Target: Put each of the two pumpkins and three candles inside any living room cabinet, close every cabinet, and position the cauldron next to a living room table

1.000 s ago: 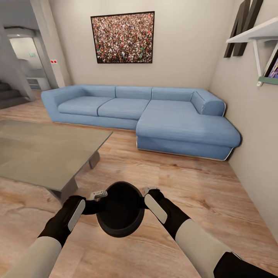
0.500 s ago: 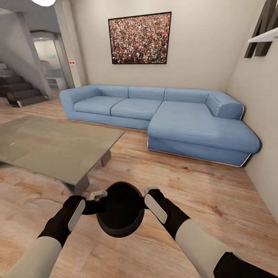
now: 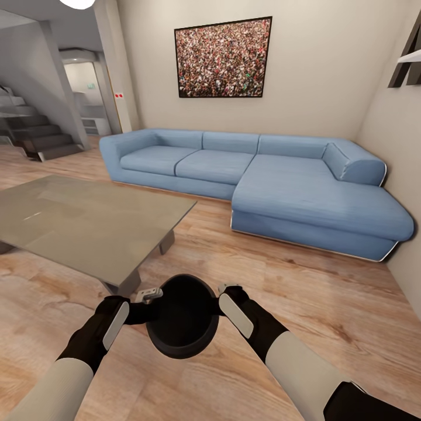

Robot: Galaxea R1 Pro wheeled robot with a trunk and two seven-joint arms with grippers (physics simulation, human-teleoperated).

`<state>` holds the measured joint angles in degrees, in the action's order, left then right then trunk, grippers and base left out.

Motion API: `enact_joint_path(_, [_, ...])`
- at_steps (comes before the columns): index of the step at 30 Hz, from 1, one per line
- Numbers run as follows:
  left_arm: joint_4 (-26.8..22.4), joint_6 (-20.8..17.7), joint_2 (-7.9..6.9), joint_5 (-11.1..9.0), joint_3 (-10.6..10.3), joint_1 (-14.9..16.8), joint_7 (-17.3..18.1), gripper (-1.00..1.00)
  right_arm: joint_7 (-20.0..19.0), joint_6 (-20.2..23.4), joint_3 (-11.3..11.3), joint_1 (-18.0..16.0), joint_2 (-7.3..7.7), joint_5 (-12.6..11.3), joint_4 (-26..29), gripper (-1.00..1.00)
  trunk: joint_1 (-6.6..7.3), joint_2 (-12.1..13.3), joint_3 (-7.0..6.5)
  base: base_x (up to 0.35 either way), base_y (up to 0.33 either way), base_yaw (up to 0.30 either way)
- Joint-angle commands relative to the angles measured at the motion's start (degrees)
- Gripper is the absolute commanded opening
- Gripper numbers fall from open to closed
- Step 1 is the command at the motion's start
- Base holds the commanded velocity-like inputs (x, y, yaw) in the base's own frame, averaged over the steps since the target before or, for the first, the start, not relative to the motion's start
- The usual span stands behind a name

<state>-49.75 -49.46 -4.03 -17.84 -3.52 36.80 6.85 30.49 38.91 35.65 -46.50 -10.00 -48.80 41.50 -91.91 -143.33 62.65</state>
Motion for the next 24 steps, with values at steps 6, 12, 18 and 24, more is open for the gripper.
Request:
enact_joint_path(6, [-0.09,0.00,-0.13,3.68,-0.17,0.02,0.02,-1.00,0.54,-0.50,1.26,-0.09,0.00,-1.57,1.95,-1.00,0.02,-0.03,0.04,0.003,0.000,0.003])
enact_joint_path(12, [0.07,-0.02,-0.13,3.69,-0.17,0.02,-0.02,-1.00,0.54,-0.50,1.27,-0.09,0.00,-1.57,1.98,-1.00,-0.14,-0.11,1.37,0.000,0.000,0.000])
enact_joint_path(18, [0.05,-0.02,-0.18,3.69,-0.17,0.02,0.01,-1.00,0.54,-0.50,1.27,-0.09,0.00,-1.57,2.00,-1.00,-0.29,-0.19,2.70,0.000,0.000,0.000])
enact_joint_path(24, [-0.02,-0.02,-0.19,3.66,-0.17,0.02,0.01,-1.00,0.54,-0.50,1.27,-0.09,0.00,-1.57,2.00,-1.00,-0.45,-0.27,4.03,0.000,0.000,0.000])
